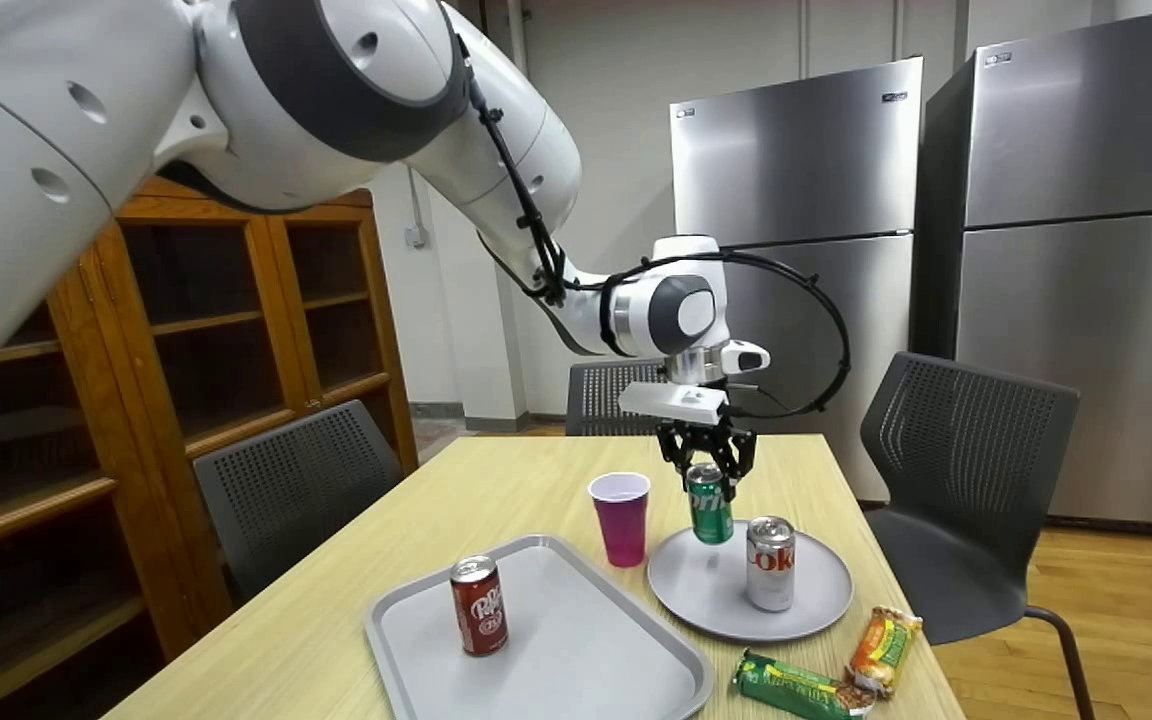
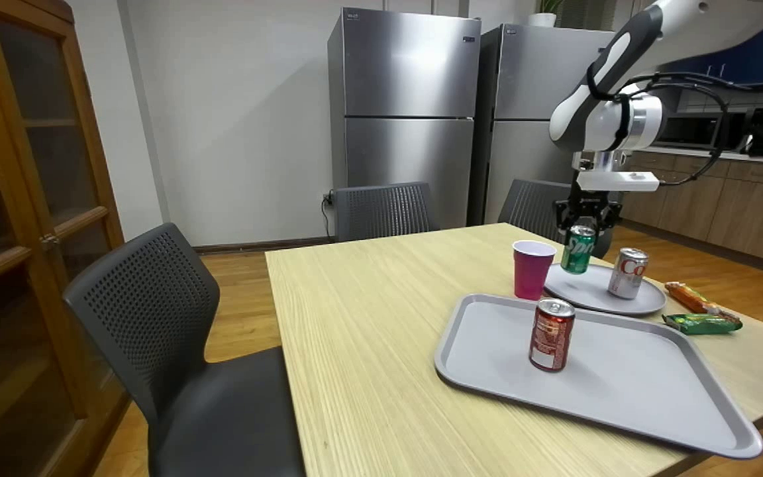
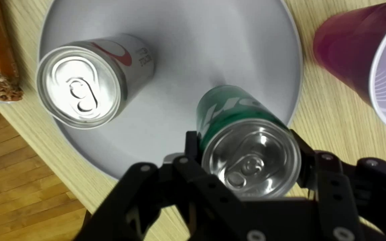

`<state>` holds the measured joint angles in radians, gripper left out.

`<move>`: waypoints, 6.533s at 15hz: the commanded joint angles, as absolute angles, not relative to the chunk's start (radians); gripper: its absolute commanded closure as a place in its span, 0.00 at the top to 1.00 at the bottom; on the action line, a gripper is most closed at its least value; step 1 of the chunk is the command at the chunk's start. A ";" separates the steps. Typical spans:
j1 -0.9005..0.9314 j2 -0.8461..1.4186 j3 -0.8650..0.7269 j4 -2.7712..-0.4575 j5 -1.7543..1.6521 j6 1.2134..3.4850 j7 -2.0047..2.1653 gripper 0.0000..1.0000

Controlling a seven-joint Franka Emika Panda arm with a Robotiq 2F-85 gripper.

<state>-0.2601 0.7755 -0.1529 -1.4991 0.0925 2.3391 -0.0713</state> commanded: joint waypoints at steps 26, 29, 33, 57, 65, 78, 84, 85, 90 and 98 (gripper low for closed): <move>-0.291 0.960 -0.143 -1.171 0.083 2.128 -0.015 0.38; -0.295 0.960 -0.135 -1.213 0.092 2.177 -0.025 0.38; -0.294 0.953 -0.138 -1.244 0.089 2.173 -0.028 0.38; -0.304 0.766 -0.118 -1.406 0.103 2.275 -0.085 1.00; -0.302 0.581 -0.115 -1.653 0.110 2.421 -0.105 1.00; -0.278 0.351 -0.142 -1.944 0.099 2.498 -0.092 1.00; -0.277 0.344 -0.143 -1.959 0.099 2.504 -0.092 1.00; -0.277 0.344 -0.143 -1.959 0.099 2.505 -0.092 1.00; -0.277 0.344 -0.143 -1.959 0.099 2.505 -0.092 1.00; -0.286 0.333 -0.140 -1.958 0.113 2.495 -0.105 1.00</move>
<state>-0.2860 0.3453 -0.1348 -1.9603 0.0946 2.5076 -0.0887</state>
